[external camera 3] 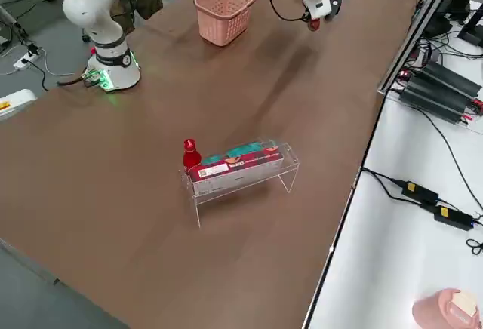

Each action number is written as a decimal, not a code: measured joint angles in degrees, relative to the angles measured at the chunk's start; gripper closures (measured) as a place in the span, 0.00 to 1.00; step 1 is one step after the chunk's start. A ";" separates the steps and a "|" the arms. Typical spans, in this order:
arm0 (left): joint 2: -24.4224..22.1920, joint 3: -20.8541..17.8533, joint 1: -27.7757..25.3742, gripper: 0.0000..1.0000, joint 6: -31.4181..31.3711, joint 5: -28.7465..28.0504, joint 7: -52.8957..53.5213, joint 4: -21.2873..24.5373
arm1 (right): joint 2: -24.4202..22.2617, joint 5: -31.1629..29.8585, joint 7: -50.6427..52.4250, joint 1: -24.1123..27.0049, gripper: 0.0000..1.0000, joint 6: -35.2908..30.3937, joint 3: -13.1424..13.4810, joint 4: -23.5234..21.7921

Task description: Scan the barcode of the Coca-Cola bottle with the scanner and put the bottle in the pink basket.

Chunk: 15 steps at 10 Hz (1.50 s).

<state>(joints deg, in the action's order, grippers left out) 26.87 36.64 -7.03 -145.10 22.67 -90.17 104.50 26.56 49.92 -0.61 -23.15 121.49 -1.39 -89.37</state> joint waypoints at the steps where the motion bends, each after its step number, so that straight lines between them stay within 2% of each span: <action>1: 0.04 0.01 0.16 0.64 0.00 -0.91 0.24 0.02 | -0.07 0.18 0.01 0.02 0.67 0.06 0.00 0.04; 8: 0.11 0.02 0.20 0.64 0.36 -1.76 2.86 0.05 | -0.15 0.45 1.15 1.47 0.67 0.09 0.07 0.12; 15: 0.11 0.02 0.20 0.64 0.36 -1.77 2.87 0.05 | -0.28 0.91 1.98 0.11 0.67 0.08 -0.43 0.25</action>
<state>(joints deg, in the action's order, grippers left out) 26.98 36.66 -6.83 -144.74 20.91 -87.30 104.55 26.28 50.83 1.37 -23.04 121.57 -1.82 -89.12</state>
